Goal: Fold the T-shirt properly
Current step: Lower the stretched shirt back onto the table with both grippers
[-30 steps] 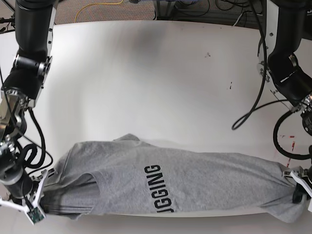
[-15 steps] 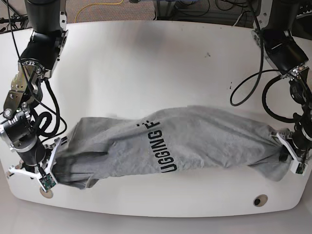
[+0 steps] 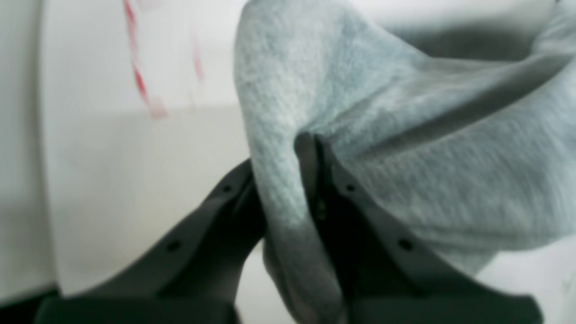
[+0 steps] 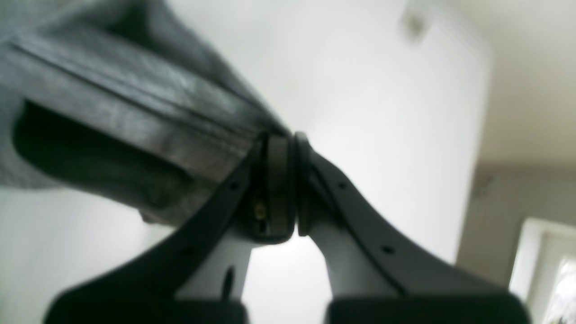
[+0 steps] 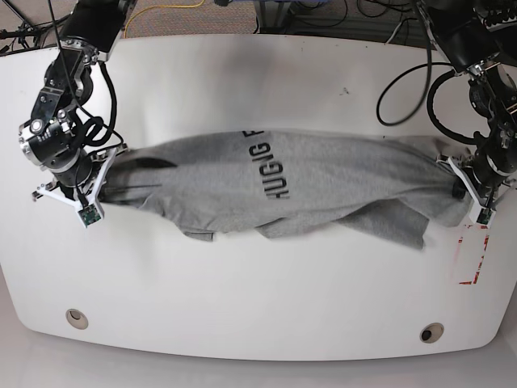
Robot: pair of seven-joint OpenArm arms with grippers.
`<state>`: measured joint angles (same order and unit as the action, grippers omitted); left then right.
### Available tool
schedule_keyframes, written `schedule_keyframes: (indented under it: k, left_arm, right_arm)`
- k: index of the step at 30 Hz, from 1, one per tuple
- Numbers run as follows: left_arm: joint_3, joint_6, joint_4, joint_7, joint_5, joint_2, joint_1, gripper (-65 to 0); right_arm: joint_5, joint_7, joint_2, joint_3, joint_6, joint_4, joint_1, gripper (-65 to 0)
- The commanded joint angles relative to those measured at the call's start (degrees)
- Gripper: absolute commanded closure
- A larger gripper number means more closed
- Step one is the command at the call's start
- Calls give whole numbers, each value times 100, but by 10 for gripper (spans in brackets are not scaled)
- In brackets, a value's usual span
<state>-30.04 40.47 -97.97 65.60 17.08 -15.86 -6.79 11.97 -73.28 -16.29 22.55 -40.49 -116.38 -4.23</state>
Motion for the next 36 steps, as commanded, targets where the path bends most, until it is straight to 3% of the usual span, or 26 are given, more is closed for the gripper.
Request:
schedule_keyframes:
  k: [1, 13, 21, 31, 35, 36]
  left_arm:
    - [-85, -47, -98, -90, -137, -137, -63, -6]
    - [79, -47, 115, -146, -494, -169, 149, -2]
    - [409, -47, 227, -227, -578, -148, -388, -11]
    - [759, -47, 106, -125, -518, -106, -1006, -25]
    - [871, -47, 115, -191, -527, -96, -1034, -54]
    - [904, -47, 139, -265, -520, -86, -957, -91]
  right_arm:
    - [-103, 217, -26, 93, 49, -79, -46, 0]
    - [-106, 245, 294, 141, 49, -130, 186, 0]
    - [-110, 170, 451, 26, 49, -137, -632, -3]
    - [-316, 153, 392, -138, 49, 209, -1531, -4]
    - [-362, 135, 376, -190, 49, 297, -1597, -5]
    - [-318, 158, 389, -155, 49, 303, -1480, -7]
